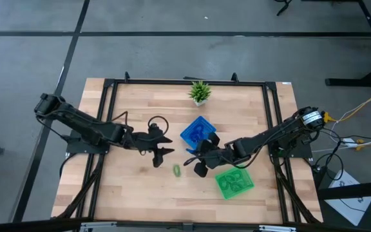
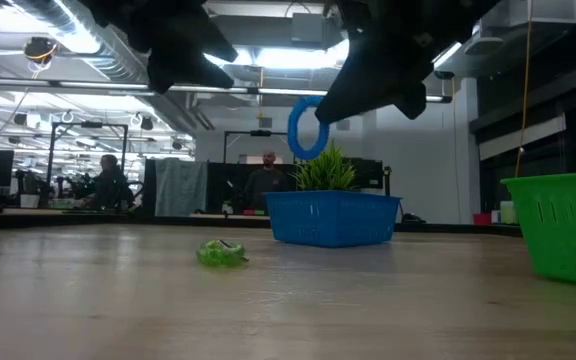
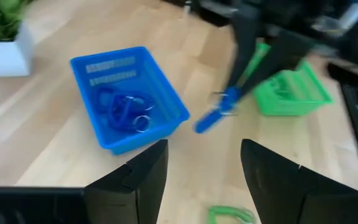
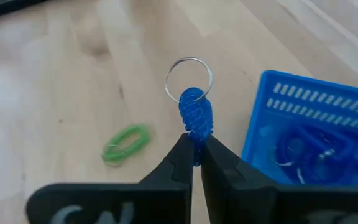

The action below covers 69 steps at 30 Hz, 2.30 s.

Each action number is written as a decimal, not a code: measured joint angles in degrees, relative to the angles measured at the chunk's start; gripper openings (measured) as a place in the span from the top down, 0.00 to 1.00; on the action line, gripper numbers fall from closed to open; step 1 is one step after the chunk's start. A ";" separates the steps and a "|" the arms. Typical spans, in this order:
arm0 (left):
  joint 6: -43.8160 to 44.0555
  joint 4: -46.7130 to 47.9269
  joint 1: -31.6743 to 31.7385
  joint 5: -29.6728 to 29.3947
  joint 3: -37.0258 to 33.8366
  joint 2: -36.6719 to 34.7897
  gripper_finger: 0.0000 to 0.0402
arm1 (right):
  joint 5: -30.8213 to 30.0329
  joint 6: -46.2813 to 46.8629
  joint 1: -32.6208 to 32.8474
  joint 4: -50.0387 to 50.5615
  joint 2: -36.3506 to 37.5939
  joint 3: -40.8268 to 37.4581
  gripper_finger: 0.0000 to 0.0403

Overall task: Sort spring keychains
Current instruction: Put the blue spring keychain into the blue bin

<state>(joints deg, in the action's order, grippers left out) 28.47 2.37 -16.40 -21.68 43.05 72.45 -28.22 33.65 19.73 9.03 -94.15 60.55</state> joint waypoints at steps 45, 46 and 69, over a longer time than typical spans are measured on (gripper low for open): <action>1.35 0.90 -7.19 -1.81 0.00 -0.46 0.51 | -14.17 11.28 -2.84 26.86 9.97 0.74 0.96; 1.35 0.90 -7.19 -1.81 0.00 -0.44 0.51 | -13.62 11.37 -3.30 26.67 9.94 0.19 0.96; 1.28 0.90 -7.19 -1.94 -0.02 -0.42 0.51 | -1.47 7.96 -10.23 1.52 9.92 -12.78 0.96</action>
<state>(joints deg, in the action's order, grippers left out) 29.76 3.27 -23.59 -23.62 43.03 72.03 -29.69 41.60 9.50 10.55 -84.23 47.77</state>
